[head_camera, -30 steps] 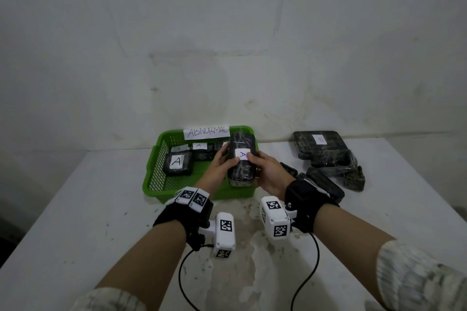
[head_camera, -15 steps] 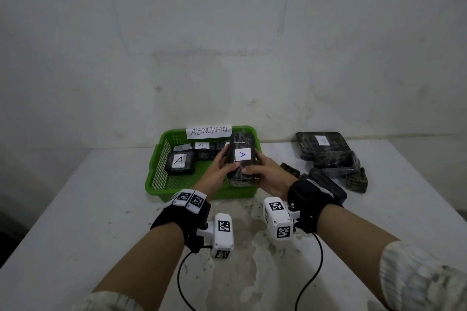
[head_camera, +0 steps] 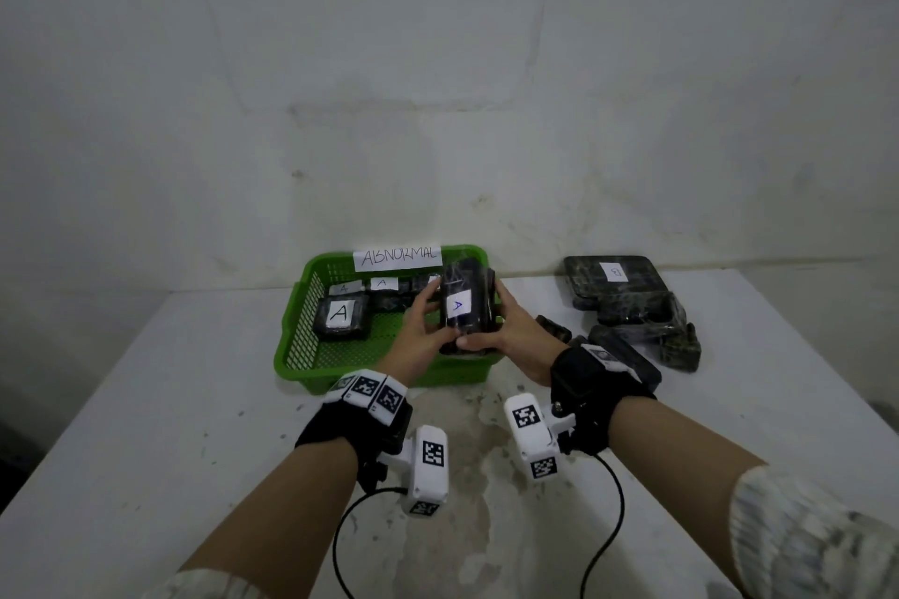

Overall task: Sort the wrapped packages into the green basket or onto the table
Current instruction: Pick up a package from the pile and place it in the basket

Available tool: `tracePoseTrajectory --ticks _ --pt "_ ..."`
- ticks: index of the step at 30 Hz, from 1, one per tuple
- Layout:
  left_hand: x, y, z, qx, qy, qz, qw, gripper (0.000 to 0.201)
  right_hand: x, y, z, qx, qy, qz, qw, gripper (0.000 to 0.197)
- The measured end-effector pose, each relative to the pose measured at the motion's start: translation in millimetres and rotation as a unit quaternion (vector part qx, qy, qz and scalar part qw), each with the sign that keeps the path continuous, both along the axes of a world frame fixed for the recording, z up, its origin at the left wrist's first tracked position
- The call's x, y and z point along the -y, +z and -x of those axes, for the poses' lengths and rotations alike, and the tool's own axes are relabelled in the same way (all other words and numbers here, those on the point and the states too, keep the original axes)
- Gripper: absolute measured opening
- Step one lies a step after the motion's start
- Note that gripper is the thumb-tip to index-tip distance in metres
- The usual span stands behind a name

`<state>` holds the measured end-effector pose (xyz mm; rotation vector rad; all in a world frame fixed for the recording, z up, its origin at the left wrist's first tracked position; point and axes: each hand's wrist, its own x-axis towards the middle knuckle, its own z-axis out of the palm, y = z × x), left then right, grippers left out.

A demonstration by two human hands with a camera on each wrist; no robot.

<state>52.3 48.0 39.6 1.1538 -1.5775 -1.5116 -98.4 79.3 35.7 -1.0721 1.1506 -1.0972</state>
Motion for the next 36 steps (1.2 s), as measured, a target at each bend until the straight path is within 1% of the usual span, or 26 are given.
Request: tracePoseTrajectory --ticks 2,4,6,9,11,12,13,14,16,17,18,21,24,28,30,32,34,36 --pt "-0.4 3.1 0.8 -0.007 0.007 0.002 1.0 0.057 -0.4 -2.3 -2.2 -0.001 0.004 -0.019 1.0 0.098" --pt "0.3 5.0 0.8 -0.027 0.019 -0.028 0.999 0.048 -1.8 -1.1 -2.7 -0.001 0.0 -0.028 1.0 0.087" --pt "0.7 4.8 -0.2 -0.043 0.037 -0.056 0.997 0.048 -3.4 0.5 -1.8 -0.016 -0.013 -0.019 1.0 0.078" --pt "0.8 1.6 0.7 -0.067 0.062 -0.072 0.993 0.055 -4.1 3.9 -6.0 -0.056 -0.035 0.001 0.998 0.084" --pt "0.0 2.2 2.1 -0.097 0.077 -0.083 0.989 0.054 -2.1 2.2 -10.8 -0.121 -0.08 -0.002 0.989 0.09" --pt "0.6 2.6 2.6 -0.113 0.083 -0.088 0.986 0.053 0.3 -1.3 -11.3 -0.14 -0.092 -0.014 0.986 0.093" --pt "1.3 3.6 3.0 -0.123 0.084 -0.091 0.985 0.052 2.4 -3.8 -11.7 -0.129 -0.088 -0.032 0.987 0.094" --pt "2.0 4.5 3.4 -0.125 0.08 -0.09 0.985 0.051 3.4 -5.4 -12.5 -0.097 -0.076 -0.046 0.991 0.089" --pt "3.0 5.9 4.4 -0.113 0.07 -0.082 0.988 0.052 0.2 -2.2 -12.8 -0.047 -0.049 -0.049 0.996 0.066" --pt "3.1 7.3 4.7 -0.11 0.068 -0.08 0.988 0.052 0.0 -1.8 -12.5 -0.041 -0.048 -0.045 0.997 0.058" --pt "3.1 8.1 4.6 -0.109 0.07 -0.08 0.988 0.052 -0.5 -1.2 -12.5 -0.033 -0.052 -0.036 0.997 0.054" --pt "2.8 7.9 5.1 -0.107 0.08 -0.075 0.988 0.053 -1.5 -0.9 -11.6 -0.025 -0.068 -0.028 0.997 0.056" --pt "3.2 7.5 4.3 -0.09 0.083 -0.063 0.991 0.051 -1.0 -0.7 -10.4 -0.021 -0.057 -0.036 0.998 0.058" --pt "6.4 7.6 0.6 -0.088 0.072 -0.078 0.99 0.053 -1.2 -0.7 -8.2 0.023 -0.043 -0.064 0.997 0.063" --pt "7.0 6.5 -1.4 -0.099 0.059 -0.09 0.989 0.053 -1.6 -2.4 -6.8 0.014 -0.048 -0.063 0.997 0.067" --pt "6.5 5.4 -2.3 -0.096 0.049 -0.083 0.991 0.053 -1.6 -3.4 -6.1 0.008 -0.049 -0.064 0.997 0.069" --pt "5.2 5.7 -1.7 -0.09 0.041 -0.072 0.992 0.053 -1.7 -3.4 -5.9 0.015 -0.051 -0.073 0.996 0.069" --pt "4.7 5.9 -1.4 -0.088 0.034 -0.067 0.993 0.052 -0.9 -2.6 -6.7 0.035 -0.053 -0.083 0.994 0.062"
